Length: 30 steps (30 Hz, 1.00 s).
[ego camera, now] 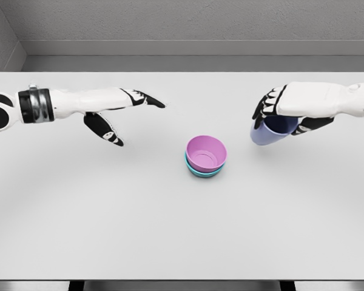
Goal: Stacking bowl and cup with both arms
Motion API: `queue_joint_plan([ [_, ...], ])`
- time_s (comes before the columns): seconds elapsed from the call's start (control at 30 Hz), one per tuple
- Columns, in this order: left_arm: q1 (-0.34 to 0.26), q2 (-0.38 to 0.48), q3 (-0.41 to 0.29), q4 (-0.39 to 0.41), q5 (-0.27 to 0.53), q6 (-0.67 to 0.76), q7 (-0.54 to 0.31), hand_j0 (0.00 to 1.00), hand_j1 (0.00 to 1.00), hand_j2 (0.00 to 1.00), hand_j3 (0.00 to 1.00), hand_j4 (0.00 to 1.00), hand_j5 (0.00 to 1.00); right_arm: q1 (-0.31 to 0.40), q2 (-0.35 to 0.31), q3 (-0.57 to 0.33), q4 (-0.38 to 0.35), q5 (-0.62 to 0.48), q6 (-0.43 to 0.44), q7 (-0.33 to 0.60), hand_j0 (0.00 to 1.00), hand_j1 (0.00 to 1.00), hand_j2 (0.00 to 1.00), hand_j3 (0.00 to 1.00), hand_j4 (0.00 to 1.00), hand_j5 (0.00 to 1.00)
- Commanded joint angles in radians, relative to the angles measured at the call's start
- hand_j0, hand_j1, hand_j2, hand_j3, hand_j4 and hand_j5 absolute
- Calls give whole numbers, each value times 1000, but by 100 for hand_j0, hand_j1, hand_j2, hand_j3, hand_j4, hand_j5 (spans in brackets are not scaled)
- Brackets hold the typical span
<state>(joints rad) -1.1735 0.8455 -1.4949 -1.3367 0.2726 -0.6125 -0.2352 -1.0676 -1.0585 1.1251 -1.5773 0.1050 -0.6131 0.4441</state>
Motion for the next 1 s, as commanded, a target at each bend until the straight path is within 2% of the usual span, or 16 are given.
queue_joint_plan([
  [0.0,18,76,116,-16,-3,2,0,100,100,100,100,100,100,-3,2,-1,-16,-7,2,-1,67,67,67,67,67,67],
  [0.07,52,92,165,-16,-29,2,0,100,100,100,100,100,100,-11,8,-1,-18,-7,2,-1,67,67,67,67,67,67],
  [0.2,77,99,180,-16,-36,2,-1,100,100,100,100,100,100,-11,11,1,-18,-7,2,-1,67,67,67,67,67,67],
  [0.3,163,127,265,-15,-39,2,-3,100,100,100,100,100,100,-11,12,1,-20,-7,2,-1,67,67,67,67,67,67],
  [0.33,172,127,281,-15,-44,2,-3,100,100,100,100,100,100,-11,12,-1,-21,-7,2,-1,67,67,67,67,67,67],
  [0.5,193,133,286,-13,-47,2,-3,100,100,100,100,100,100,-20,17,-1,-23,-8,2,-4,67,67,67,67,67,67],
  [0.57,193,133,291,-9,-87,2,-3,100,100,100,100,100,100,-25,17,-1,-24,-19,2,-4,67,67,67,67,67,67],
  [0.7,227,133,332,-9,-96,2,-3,100,100,100,100,100,100,-32,20,1,-35,-21,2,-4,67,67,67,67,67,67],
  [0.77,229,133,332,-7,-96,2,-4,100,100,100,100,100,100,-38,40,1,-33,-24,2,-4,67,67,67,67,67,67],
  [0.97,229,133,331,-9,-96,2,-9,100,100,100,100,100,100,-45,46,1,-46,-24,2,-4,67,67,67,67,67,67],
])
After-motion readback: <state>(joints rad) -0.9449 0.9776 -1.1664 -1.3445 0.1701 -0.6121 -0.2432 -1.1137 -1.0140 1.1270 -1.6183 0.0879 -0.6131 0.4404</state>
